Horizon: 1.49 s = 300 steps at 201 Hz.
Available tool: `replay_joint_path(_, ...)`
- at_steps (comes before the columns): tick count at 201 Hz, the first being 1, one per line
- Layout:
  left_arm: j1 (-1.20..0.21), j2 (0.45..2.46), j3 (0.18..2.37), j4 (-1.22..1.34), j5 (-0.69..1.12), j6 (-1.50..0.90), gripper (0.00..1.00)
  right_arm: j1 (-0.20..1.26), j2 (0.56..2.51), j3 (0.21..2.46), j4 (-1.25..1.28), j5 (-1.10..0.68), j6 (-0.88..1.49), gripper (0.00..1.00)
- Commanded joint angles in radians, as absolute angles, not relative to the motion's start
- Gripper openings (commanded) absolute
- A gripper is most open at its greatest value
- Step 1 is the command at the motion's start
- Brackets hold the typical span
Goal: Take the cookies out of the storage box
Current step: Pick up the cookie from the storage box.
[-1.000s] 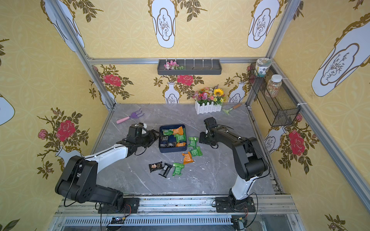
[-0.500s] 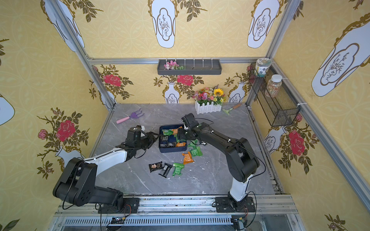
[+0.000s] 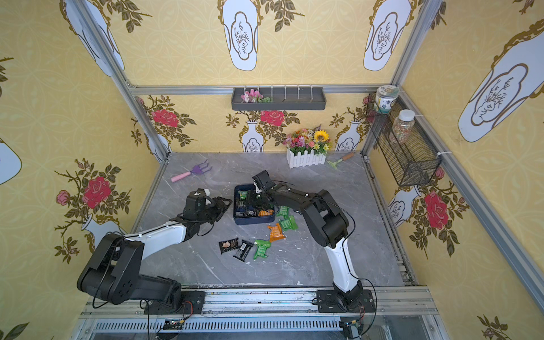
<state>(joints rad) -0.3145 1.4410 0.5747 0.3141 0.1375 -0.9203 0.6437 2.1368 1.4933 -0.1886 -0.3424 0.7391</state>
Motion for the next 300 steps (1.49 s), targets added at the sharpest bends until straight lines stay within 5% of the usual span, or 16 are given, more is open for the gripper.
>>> replay_joint_path(1,-0.314,1.459,0.569,0.369,0.173,-0.925,0.51,0.646,2.172,1.515,-0.137,-0.37,0.786,0.56)
replay_joint_path(73,-0.319,1.523,0.574,0.367,0.198,-0.931,0.39,0.646,2.257,1.568,-0.126,-0.364,0.811,0.48)
replay_joint_path(131,-0.339,1.557,0.593,0.367,0.206,-0.928,0.18,0.647,2.257,1.552,-0.053,-0.425,0.835,0.34)
replay_joint_path(184,-0.35,1.567,0.6,0.366,0.202,-0.925,0.16,0.647,2.18,1.48,0.059,-0.449,0.835,0.23)
replay_joint_path(258,-0.35,1.57,0.603,0.367,0.202,-0.92,0.16,0.65,2.188,1.466,0.101,-0.481,0.84,0.37)
replay_joint_path(300,-0.349,1.573,0.607,0.367,0.202,-0.917,0.16,0.655,2.209,1.478,0.112,-0.5,0.854,0.34)
